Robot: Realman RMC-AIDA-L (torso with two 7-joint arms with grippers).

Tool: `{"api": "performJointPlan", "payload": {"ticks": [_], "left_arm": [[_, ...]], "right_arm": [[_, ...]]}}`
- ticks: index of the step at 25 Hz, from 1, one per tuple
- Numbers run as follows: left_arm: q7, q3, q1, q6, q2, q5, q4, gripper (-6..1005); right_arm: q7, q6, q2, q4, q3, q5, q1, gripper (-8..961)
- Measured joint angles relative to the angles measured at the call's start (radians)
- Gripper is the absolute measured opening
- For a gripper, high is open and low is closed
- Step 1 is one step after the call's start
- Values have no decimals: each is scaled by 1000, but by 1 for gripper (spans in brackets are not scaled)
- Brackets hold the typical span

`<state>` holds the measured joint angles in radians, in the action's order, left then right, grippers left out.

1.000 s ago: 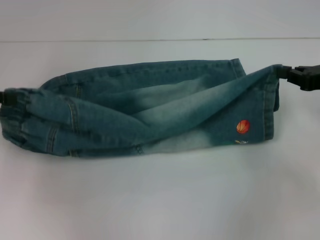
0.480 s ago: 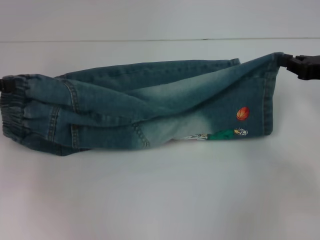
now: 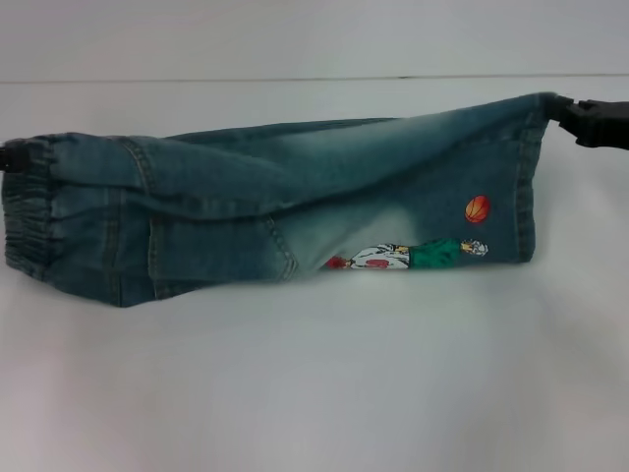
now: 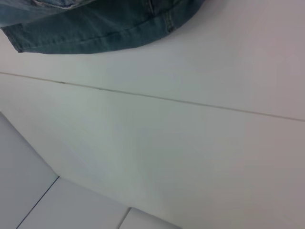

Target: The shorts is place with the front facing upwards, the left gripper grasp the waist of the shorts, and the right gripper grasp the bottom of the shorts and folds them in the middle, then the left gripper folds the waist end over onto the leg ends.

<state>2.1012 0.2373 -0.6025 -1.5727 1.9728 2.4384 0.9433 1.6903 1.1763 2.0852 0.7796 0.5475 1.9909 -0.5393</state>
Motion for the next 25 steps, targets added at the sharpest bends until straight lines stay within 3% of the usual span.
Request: {"api": "performJointPlan", "payload": {"ticks": [11,20,25], "left_arm": [[-30,27,6,34,31,-11,0,107],[-29,60,-8,83,36,-13,-17,108],[-42,97,-13,121,52,-41,-15,110]], "right_arm": [[-90,-52,1,-89,8,-7,-40,21],[-87,-104,-2,-119,-1,-25,-71,22],[-82,-118,-2,-119,4,-52,-74,22]]}}
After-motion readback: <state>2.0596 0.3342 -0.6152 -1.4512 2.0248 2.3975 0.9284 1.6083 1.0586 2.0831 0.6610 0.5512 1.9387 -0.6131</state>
